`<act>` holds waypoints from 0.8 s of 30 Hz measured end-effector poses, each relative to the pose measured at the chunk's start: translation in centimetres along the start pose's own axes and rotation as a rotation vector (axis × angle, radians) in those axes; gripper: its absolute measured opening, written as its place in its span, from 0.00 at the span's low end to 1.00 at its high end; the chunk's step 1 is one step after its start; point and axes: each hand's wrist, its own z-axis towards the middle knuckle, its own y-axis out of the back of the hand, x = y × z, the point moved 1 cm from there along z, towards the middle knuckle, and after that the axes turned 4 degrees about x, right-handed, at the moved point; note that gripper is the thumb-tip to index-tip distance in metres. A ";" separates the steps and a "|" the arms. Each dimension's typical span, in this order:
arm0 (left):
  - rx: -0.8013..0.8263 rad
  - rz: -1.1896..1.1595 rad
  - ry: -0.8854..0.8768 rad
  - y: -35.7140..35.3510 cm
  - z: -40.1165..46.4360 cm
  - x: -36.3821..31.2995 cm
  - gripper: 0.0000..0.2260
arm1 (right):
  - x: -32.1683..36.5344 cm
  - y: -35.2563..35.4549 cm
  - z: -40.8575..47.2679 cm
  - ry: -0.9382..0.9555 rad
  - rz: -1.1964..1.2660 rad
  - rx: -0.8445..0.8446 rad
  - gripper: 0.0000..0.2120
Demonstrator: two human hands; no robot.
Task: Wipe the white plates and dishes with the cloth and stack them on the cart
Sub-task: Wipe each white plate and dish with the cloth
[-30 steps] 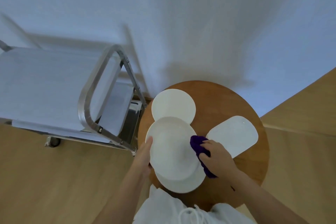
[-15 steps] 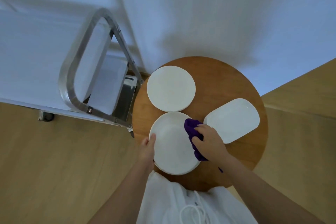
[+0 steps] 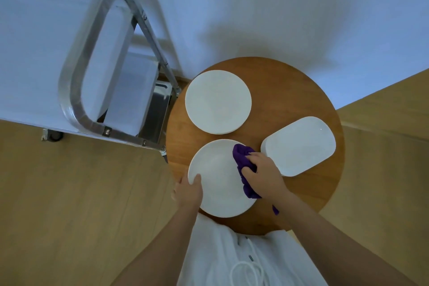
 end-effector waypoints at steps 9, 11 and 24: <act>-0.039 0.142 -0.043 0.2 1.1 -1.4 0.30 | -0.3 -0.7 1.3 -0.061 0.010 0.003 0.16; -0.045 0.175 -0.073 1.4 3.0 -3.8 0.29 | 0.0 -0.6 1.8 -0.089 0.053 -0.004 0.16; 0.128 0.029 -0.301 3.0 13.1 -14.3 0.26 | 3.9 1.2 5.1 -0.193 0.422 -0.098 0.04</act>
